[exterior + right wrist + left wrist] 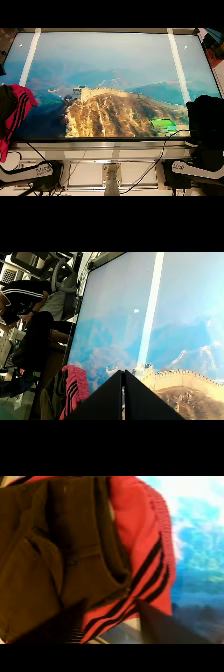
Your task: Fold the clothes and pants, and hang the long-sleeved shirts on hangers.
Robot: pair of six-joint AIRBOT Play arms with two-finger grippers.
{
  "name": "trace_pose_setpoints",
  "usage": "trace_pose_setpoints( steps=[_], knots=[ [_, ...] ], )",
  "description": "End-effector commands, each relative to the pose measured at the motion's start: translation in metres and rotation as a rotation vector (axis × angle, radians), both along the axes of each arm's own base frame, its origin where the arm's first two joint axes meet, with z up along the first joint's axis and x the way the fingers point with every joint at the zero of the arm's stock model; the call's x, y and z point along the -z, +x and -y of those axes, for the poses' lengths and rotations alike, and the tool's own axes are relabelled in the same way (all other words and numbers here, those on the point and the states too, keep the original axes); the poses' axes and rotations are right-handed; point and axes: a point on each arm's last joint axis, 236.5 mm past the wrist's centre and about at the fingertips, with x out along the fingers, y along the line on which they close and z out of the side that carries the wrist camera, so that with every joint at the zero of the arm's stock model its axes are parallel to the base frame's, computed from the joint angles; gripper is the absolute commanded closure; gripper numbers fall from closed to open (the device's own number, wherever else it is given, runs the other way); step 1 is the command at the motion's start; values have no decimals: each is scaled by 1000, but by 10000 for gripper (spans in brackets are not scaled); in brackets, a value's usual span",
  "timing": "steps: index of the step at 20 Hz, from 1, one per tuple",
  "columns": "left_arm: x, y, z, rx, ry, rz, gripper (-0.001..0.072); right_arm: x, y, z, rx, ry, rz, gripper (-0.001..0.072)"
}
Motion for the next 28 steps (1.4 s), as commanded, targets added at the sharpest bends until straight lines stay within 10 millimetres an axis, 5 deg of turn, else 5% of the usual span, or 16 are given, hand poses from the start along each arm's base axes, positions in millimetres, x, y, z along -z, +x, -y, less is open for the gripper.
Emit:
trace_pose_setpoints(
  steps=[1, 4, 12, 23, 24, 28],
  knots=[
    [28, -9, -39, -83, -9, -54, 225, -1, 0, 0, 0, 0, 2, 683],
    [53, -14, -57, -145, -60, -80, 224, -1, 0, 0, -1, -1, 2, 683],
    [126, 4, -23, -129, -278, -176, 225, -1, 0, 0, 0, 0, 1, 683],
    [146, -5, -39, -158, -252, -244, 241, -1, 0, 0, -1, 0, 2, 683],
    [146, -6, -40, -160, -252, -243, 281, -1, 0, 0, 0, 0, 1, 683],
    [146, -7, -39, -161, -255, -246, 695, -1, 0, 0, 0, 0, 2, 683]
  ],
)
